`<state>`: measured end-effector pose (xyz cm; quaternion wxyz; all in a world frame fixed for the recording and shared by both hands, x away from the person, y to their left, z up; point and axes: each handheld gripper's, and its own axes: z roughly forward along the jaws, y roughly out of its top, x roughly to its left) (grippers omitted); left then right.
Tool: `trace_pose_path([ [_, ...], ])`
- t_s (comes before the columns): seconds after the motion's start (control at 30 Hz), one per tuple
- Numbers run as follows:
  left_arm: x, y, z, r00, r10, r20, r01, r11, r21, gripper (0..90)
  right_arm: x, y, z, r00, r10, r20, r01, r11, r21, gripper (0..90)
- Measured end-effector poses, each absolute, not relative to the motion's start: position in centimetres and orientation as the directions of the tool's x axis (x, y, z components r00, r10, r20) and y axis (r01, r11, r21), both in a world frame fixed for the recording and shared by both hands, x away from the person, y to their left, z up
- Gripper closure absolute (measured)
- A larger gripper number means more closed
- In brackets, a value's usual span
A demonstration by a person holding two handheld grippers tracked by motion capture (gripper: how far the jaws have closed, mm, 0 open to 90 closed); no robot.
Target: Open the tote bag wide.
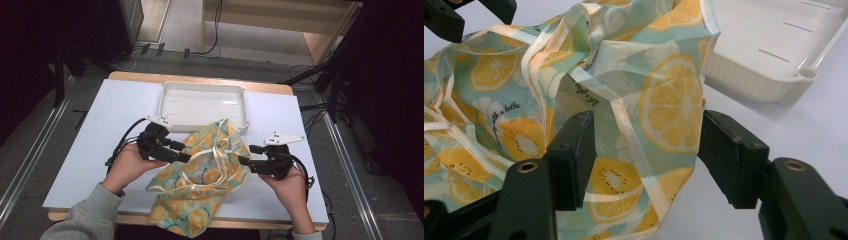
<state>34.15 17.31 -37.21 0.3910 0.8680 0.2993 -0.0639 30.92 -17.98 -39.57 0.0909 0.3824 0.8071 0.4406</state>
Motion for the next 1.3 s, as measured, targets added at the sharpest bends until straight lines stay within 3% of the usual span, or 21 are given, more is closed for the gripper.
trace_pose_path([
  [0.33,34.3,17.1,-38.0,0.810,0.467,-0.354,0.575,-0.517,0.634,47.3,31.3,-17.2,-40.1,-0.707,0.686,0.172,0.526,0.348,0.776,37.7],
  [0.53,34.5,16.9,-38.5,0.815,0.463,-0.349,0.570,-0.530,0.628,55.3,31.5,-17.1,-40.5,-0.702,0.690,0.176,0.533,0.346,0.772,38.4],
  [0.7,34.4,16.9,-38.7,0.817,0.463,-0.344,0.566,-0.531,0.630,68.6,31.7,-16.9,-40.8,-0.699,0.696,0.164,0.532,0.352,0.770,42.6],
  [0.97,34.3,17.0,-38.9,0.822,0.462,-0.332,0.557,-0.532,0.638,87.2,32.0,-16.7,-41.1,-0.688,0.708,0.159,0.540,0.354,0.764,62.0],
  [1.13,34.3,17.3,-38.6,0.826,0.469,-0.313,0.548,-0.541,0.638,90.0,32.1,-16.7,-41.0,-0.693,0.702,0.161,0.538,0.356,0.764,78.4],
  [1.3,34.4,18.1,-38.3,0.817,0.482,-0.317,0.557,-0.519,0.648,90.0,31.8,-17.3,-40.8,-0.691,0.705,0.157,0.533,0.352,0.769,84.3],
])
